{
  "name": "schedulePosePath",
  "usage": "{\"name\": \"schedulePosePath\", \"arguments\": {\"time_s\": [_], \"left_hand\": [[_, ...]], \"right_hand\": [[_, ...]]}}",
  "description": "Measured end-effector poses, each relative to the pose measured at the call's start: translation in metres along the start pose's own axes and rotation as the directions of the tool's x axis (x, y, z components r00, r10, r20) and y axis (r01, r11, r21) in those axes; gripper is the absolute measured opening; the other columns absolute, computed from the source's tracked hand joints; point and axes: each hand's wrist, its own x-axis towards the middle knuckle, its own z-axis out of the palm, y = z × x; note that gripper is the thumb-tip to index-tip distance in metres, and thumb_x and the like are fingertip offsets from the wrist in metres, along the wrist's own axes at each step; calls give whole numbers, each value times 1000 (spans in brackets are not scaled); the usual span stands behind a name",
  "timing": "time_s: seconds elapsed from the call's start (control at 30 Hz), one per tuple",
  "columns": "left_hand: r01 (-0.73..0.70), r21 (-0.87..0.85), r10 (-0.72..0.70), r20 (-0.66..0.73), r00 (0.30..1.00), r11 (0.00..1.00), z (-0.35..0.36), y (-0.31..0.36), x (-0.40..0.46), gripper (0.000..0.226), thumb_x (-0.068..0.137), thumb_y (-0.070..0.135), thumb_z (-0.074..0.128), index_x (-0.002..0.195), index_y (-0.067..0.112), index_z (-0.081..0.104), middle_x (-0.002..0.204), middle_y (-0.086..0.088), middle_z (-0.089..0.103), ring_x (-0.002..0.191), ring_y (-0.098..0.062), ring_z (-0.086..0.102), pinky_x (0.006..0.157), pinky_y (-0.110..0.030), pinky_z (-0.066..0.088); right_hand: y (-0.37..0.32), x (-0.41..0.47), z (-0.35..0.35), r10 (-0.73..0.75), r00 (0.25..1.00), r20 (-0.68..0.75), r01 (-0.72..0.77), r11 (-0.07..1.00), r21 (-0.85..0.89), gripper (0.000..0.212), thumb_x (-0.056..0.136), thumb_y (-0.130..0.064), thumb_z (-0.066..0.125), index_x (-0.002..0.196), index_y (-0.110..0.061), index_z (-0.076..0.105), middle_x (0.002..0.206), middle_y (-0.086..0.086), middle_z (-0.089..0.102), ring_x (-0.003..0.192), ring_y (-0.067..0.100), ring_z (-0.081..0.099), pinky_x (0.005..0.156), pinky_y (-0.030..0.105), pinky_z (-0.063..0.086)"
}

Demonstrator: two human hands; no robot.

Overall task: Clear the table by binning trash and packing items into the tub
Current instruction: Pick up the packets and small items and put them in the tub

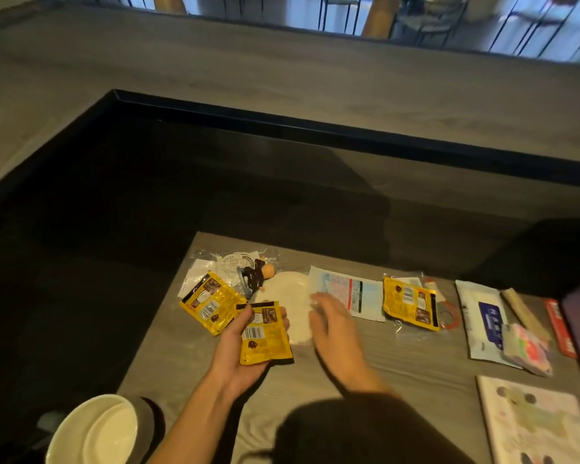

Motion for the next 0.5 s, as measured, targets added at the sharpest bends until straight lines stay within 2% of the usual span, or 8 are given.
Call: {"name": "schedulePosePath", "arguments": {"time_s": [0.03,0.1,0.2,0.33,0.4,0.47,0.5], "left_hand": [[-5,-1,5,-6,1000,1000,0,1,1,48,84,28,52,124,2,56,119,-23,61,104,-32,59,101,-45,39],[-9,14,9,-17,1000,1000,1,3,2,40,91,24,47,123,3,56,112,-22,65,101,-32,60,96,-45,43],[-27,45,28,-23,999,999,3,2,5,30,93,19,45,113,4,61,96,-19,71,96,-31,62,88,-44,47],[-50,100,46,40,998,994,11,-4,4,26,91,18,47,106,6,65,89,-15,72,86,-27,66,81,-42,50],[-66,135,55,83,995,989,17,-7,3,26,90,18,49,109,10,64,88,-12,75,82,-25,71,78,-42,50],[-81,154,62,130,990,985,23,-12,4,36,83,22,56,118,13,61,100,-13,74,95,-27,69,84,-45,50],[-89,157,65,154,986,984,26,-16,6,43,79,25,58,121,15,60,108,-14,72,103,-29,66,89,-46,49]], "right_hand": [[9,12,-2,42,998,-35,-46,991,-123,42,95,-18,46,136,-24,39,148,1,38,137,17,32,116,39,28],[23,31,-6,121,992,-39,-127,944,-305,53,95,-17,46,144,-21,25,156,4,21,145,21,13,120,43,11],[31,37,-11,125,992,-27,-125,900,-417,52,96,-24,45,144,-19,25,154,6,26,143,24,20,116,43,18],[30,32,-20,28,999,-31,-40,845,-533,38,96,-20,47,134,-17,44,142,8,47,128,26,42,104,40,37],[25,30,-21,-6,992,-130,-48,912,-408,26,95,-19,47,119,-15,57,123,9,61,110,25,54,92,39,48],[11,20,-21,72,970,-230,-92,993,-77,25,96,-27,45,109,-17,62,105,8,67,94,20,60,81,40,53],[3,13,-20,121,967,-223,-106,991,76,25,96,-31,44,107,-19,63,98,6,68,87,18,61,77,41,55]]}}
